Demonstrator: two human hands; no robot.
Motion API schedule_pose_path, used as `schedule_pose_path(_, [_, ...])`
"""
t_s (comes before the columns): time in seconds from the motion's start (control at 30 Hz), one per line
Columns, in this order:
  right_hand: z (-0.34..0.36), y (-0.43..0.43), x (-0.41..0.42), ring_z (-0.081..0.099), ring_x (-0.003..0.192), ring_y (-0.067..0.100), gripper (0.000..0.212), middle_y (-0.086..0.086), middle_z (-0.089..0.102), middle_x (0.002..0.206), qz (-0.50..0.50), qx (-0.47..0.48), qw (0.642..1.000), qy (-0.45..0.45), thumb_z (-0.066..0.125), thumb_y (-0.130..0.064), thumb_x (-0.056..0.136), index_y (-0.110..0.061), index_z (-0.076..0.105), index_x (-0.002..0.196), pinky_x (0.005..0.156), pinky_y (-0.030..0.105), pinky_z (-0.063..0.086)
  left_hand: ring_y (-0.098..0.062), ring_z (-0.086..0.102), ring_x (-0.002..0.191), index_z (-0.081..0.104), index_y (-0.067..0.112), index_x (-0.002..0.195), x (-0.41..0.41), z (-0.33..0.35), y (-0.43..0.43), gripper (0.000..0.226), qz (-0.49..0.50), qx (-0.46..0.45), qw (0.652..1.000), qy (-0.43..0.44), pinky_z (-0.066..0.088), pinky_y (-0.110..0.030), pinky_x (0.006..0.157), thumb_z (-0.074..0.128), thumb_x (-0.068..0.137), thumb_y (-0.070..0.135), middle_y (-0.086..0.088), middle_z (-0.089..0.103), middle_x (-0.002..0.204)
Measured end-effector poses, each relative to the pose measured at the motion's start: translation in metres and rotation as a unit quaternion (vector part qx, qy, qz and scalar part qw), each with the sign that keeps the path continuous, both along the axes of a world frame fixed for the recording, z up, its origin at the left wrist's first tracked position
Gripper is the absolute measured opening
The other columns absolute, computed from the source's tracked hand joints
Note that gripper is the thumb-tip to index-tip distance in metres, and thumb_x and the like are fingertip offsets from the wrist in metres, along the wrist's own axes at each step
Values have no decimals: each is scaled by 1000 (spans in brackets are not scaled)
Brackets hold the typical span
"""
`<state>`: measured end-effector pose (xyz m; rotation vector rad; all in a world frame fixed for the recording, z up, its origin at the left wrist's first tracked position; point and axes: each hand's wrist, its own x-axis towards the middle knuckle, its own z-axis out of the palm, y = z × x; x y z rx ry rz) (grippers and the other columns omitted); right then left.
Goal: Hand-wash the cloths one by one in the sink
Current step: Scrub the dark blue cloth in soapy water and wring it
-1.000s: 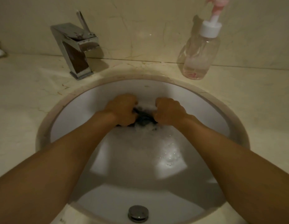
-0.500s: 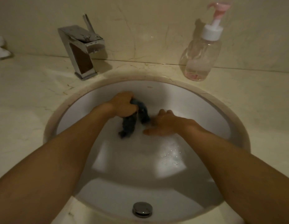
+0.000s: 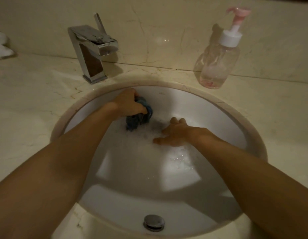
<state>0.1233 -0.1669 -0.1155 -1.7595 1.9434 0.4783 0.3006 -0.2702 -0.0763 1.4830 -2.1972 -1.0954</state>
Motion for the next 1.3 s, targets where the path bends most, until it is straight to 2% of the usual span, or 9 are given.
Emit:
schedule_pose_path(0.1, [-4,-1,5,13,147,36,76,5,17,157,9,-24,1000,7,45,-72,94,-37,28,159,112,54,34,-30,58,101,53,8,115,0,0,1,46,1,-2,1000,-1,54,-50,91,80,82,23,-13,57,113])
schedule_pose_path(0.33, [3,-4,5,54,124,31,54,6,54,133,19,-113,991,-64,60,-58,95,-32,55,143,89,32,43,-30,57,105,52,8,118,-4,-2,2,49,-4,-6,1000,5,53,-53,94,81,81,23,-13,56,116])
schedule_pose_path(0.63, [15,1,6,43,141,27,65,3,47,153,31,-56,997,-34,56,-62,97,-29,48,153,109,32,39,-28,58,103,52,8,119,-6,4,4,56,2,26,999,46,57,-43,83,85,73,10,-12,55,115])
schedule_pose_path(0.77, [25,2,1,47,138,21,98,-1,46,154,-71,-176,962,-198,85,-54,77,-23,38,157,107,25,38,-30,62,105,57,12,115,-10,9,11,52,0,59,993,105,59,-38,78,83,72,0,-13,60,116])
schedule_pose_path(0.83, [37,3,4,55,121,13,83,-5,54,133,-67,-243,912,-324,91,-33,76,-23,46,146,102,20,42,-31,66,105,61,11,110,-13,16,18,45,-8,101,980,170,61,-43,83,78,73,-8,-16,65,115])
schedule_pose_path(0.93, [40,3,6,67,104,1,62,-11,66,122,-113,-187,850,-480,90,-19,78,-31,55,128,82,26,60,-32,70,102,64,2,111,-20,32,31,39,-47,160,948,269,61,-40,83,66,76,-16,-21,70,112])
schedule_pose_path(1.0, [39,2,4,74,103,18,54,-2,73,118,-187,-108,818,-534,87,-15,81,-23,60,127,79,37,64,-37,69,101,62,-3,111,-23,35,36,38,-75,155,943,285,61,-38,80,63,77,-18,-27,67,110])
schedule_pose_path(1.17, [49,1,-6,74,98,19,50,1,76,103,-204,-101,786,-575,82,5,79,-12,62,121,84,35,63,-31,69,96,66,5,105,-20,28,38,29,-82,53,980,173,58,-44,90,72,77,-1,-18,69,102])
schedule_pose_path(1.3, [47,-1,-4,69,81,19,41,3,71,89,-181,-121,869,-444,89,-5,72,-15,61,100,71,31,60,-24,68,94,63,17,109,-25,26,43,37,-83,11,996,6,59,-45,86,77,76,8,-8,69,100])
